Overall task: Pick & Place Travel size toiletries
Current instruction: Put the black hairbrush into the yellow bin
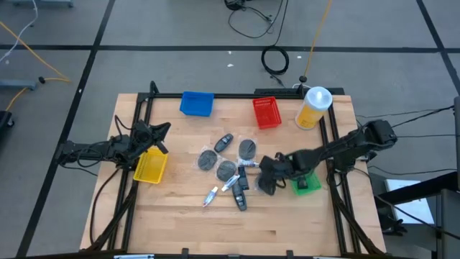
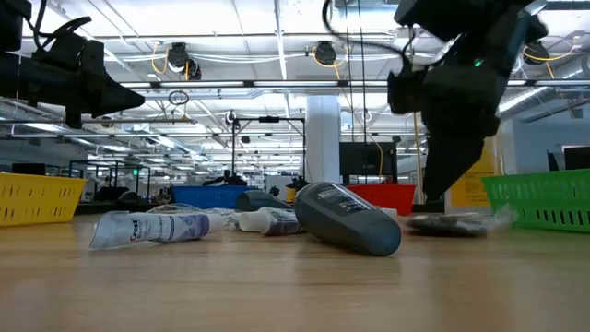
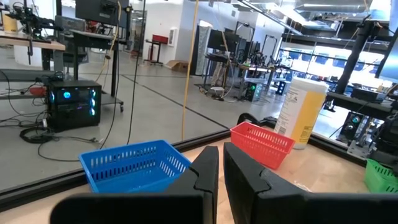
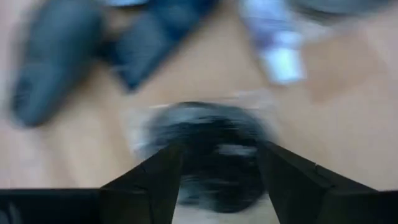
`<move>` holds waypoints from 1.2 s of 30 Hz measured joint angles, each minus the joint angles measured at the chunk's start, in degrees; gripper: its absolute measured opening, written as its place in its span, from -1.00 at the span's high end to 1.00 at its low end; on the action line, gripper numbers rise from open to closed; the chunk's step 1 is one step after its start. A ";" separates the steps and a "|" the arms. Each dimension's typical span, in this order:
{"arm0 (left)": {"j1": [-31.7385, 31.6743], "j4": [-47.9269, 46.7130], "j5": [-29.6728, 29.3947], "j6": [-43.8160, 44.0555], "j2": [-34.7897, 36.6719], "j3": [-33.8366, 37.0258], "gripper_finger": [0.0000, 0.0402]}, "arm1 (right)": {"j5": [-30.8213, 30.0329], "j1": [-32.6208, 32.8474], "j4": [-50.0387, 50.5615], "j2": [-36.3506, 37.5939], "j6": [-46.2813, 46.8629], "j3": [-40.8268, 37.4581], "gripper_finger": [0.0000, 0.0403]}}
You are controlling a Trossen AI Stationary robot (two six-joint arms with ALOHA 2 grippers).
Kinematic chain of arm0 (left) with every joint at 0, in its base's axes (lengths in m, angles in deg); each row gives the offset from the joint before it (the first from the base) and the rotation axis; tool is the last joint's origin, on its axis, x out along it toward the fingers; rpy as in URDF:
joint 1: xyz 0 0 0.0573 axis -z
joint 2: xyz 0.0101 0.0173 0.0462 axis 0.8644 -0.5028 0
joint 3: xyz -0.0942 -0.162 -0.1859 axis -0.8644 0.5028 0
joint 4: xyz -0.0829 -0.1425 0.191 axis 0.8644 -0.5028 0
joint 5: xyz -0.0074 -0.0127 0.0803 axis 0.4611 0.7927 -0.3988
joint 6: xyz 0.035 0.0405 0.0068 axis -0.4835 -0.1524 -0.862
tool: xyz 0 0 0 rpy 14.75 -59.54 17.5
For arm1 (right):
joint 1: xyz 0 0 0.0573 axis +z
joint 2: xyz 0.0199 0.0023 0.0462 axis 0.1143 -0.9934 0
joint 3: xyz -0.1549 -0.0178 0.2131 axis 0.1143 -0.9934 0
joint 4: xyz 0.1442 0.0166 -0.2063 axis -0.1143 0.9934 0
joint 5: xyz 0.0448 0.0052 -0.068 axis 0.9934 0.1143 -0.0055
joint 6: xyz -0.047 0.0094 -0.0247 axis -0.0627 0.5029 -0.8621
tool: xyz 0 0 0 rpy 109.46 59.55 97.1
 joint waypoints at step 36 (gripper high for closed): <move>0.00 0.01 0.02 -0.01 0.00 0.00 0.88 | 0.45 -3.63 3.13 6.36 -21.21 0.81 0.99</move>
